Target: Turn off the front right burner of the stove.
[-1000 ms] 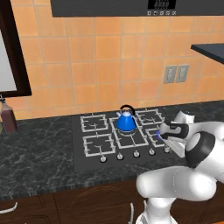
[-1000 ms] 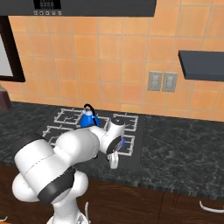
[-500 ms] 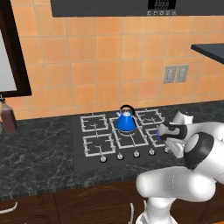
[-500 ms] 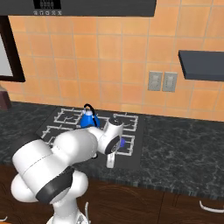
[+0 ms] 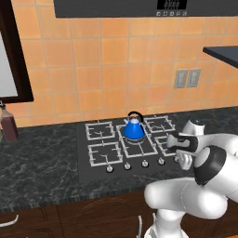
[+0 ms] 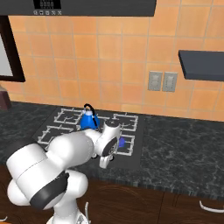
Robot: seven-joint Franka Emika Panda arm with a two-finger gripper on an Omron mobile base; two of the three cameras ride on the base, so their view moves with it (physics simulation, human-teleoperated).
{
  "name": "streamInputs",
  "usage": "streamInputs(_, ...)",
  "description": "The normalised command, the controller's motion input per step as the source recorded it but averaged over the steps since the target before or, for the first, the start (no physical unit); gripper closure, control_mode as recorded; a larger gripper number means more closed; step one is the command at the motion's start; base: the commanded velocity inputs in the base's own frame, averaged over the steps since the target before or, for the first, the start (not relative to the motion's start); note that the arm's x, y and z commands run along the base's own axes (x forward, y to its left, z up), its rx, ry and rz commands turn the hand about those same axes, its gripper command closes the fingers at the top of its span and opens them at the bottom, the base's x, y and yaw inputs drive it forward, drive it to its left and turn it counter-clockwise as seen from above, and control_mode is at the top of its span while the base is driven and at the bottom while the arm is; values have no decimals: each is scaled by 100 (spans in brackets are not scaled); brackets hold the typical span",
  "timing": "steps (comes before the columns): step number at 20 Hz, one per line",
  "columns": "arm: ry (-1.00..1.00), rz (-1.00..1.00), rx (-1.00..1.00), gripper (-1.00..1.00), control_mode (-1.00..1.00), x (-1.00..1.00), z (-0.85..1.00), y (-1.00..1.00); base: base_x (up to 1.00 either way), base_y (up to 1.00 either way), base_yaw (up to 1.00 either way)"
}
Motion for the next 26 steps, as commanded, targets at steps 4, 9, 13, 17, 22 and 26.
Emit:
streamInputs(4,0,-39,7,100,-100,-2,0,17,0,0,0)
streamInputs(9,0,-43,6,100,-100,0,0,17,0,0,0)
streamInputs(13,0,-45,4,100,-100,0,0,19,0,0,0)
streamInputs(17,0,-44,3,100,-100,0,0,6,0,0,0)
streamInputs(22,0,-41,5,100,-100,-2,0,0,0,0,0)
streamInputs(26,0,-37,8,100,-100,-12,0,0,0,0,0)
